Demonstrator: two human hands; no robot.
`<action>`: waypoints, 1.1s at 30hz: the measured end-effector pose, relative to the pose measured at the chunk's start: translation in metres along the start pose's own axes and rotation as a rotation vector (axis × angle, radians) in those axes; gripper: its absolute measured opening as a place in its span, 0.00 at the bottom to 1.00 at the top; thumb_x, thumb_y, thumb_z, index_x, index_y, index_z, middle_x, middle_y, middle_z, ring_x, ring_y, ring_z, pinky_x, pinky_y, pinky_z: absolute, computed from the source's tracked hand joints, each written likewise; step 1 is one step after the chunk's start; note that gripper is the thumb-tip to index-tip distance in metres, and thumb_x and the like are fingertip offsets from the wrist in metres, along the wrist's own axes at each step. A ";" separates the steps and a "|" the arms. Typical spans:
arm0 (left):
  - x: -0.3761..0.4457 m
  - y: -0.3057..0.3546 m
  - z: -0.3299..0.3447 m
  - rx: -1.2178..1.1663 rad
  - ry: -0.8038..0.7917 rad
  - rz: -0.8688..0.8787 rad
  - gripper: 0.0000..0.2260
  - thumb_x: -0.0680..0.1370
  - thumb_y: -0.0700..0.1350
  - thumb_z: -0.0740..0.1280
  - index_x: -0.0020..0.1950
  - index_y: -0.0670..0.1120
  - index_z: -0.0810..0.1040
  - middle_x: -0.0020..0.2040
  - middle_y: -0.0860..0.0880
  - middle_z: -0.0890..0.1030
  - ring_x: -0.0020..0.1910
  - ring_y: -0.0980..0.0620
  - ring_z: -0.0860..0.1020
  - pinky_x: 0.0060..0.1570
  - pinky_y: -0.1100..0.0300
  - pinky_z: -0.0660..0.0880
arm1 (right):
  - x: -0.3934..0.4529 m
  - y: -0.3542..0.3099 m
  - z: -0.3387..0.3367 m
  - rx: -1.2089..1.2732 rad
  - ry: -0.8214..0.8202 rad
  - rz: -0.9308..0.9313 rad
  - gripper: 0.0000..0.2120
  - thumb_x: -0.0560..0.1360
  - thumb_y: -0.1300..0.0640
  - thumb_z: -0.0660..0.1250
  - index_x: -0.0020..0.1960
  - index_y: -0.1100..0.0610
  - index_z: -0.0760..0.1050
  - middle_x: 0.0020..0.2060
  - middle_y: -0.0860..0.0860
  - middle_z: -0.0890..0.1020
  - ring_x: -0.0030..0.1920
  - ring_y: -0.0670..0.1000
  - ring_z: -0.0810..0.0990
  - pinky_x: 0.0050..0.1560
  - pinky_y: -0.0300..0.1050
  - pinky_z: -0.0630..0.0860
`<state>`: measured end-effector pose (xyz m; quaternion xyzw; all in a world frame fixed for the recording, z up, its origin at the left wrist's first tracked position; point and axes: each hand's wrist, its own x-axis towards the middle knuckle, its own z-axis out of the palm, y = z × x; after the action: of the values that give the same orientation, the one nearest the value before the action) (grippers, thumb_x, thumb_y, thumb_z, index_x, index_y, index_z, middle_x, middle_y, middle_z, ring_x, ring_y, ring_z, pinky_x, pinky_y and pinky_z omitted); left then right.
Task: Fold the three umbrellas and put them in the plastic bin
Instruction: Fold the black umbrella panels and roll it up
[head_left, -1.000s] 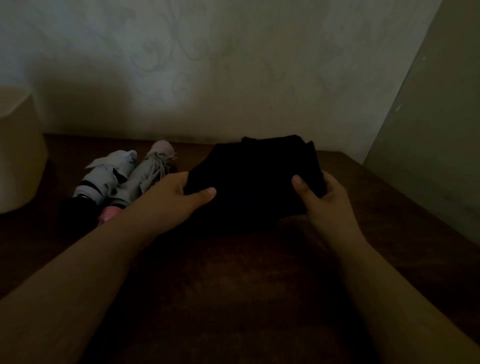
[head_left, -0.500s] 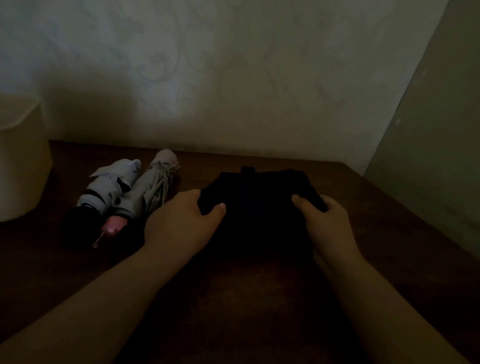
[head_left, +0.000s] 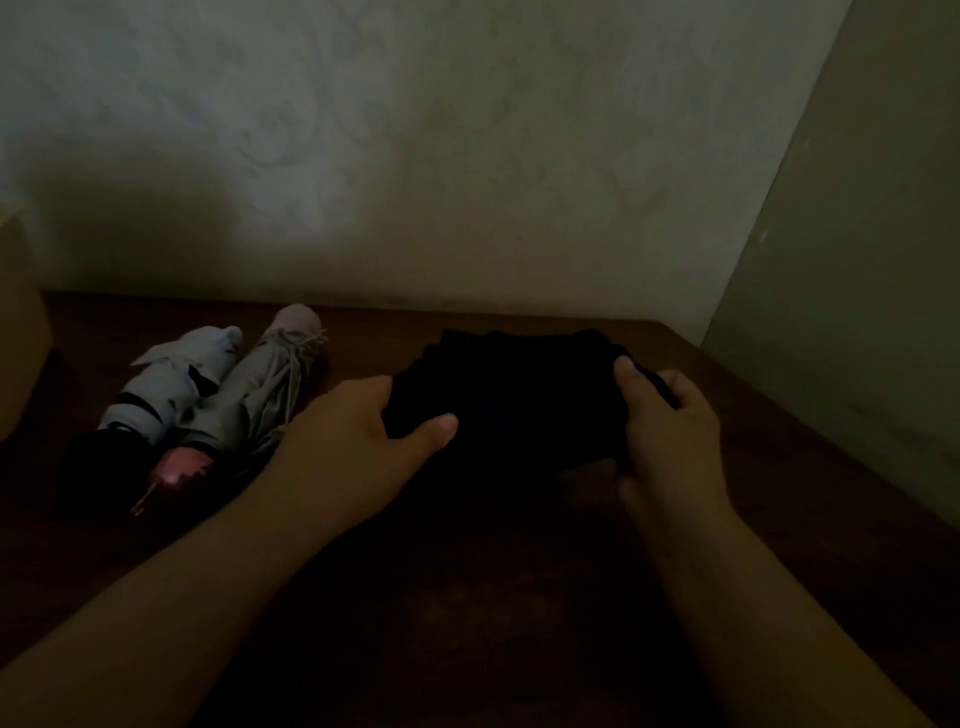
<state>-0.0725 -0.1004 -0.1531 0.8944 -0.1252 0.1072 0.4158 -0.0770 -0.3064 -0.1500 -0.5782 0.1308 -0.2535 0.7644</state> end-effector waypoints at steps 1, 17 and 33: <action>0.002 -0.002 -0.004 -0.091 -0.094 -0.032 0.14 0.73 0.57 0.65 0.55 0.53 0.75 0.47 0.55 0.81 0.40 0.57 0.79 0.41 0.57 0.78 | -0.001 0.000 0.000 -0.011 0.011 -0.042 0.15 0.76 0.57 0.67 0.34 0.55 0.66 0.32 0.51 0.73 0.36 0.54 0.74 0.37 0.49 0.71; 0.001 0.004 0.002 -0.014 -0.113 -0.132 0.22 0.77 0.59 0.59 0.30 0.47 0.59 0.21 0.53 0.58 0.16 0.57 0.58 0.21 0.66 0.58 | -0.011 -0.009 0.003 0.101 -0.043 -0.196 0.18 0.76 0.60 0.66 0.32 0.55 0.62 0.26 0.48 0.68 0.29 0.48 0.68 0.29 0.41 0.67; -0.007 0.008 0.003 0.416 0.224 0.159 0.21 0.79 0.57 0.53 0.29 0.48 0.60 0.24 0.49 0.64 0.23 0.52 0.64 0.25 0.59 0.56 | 0.007 -0.014 -0.002 -0.128 -0.306 0.145 0.20 0.72 0.38 0.61 0.50 0.52 0.78 0.45 0.49 0.85 0.47 0.49 0.84 0.46 0.46 0.80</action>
<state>-0.0815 -0.1070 -0.1518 0.9306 -0.1235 0.2613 0.2246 -0.0757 -0.3151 -0.1364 -0.6465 0.0700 -0.0980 0.7534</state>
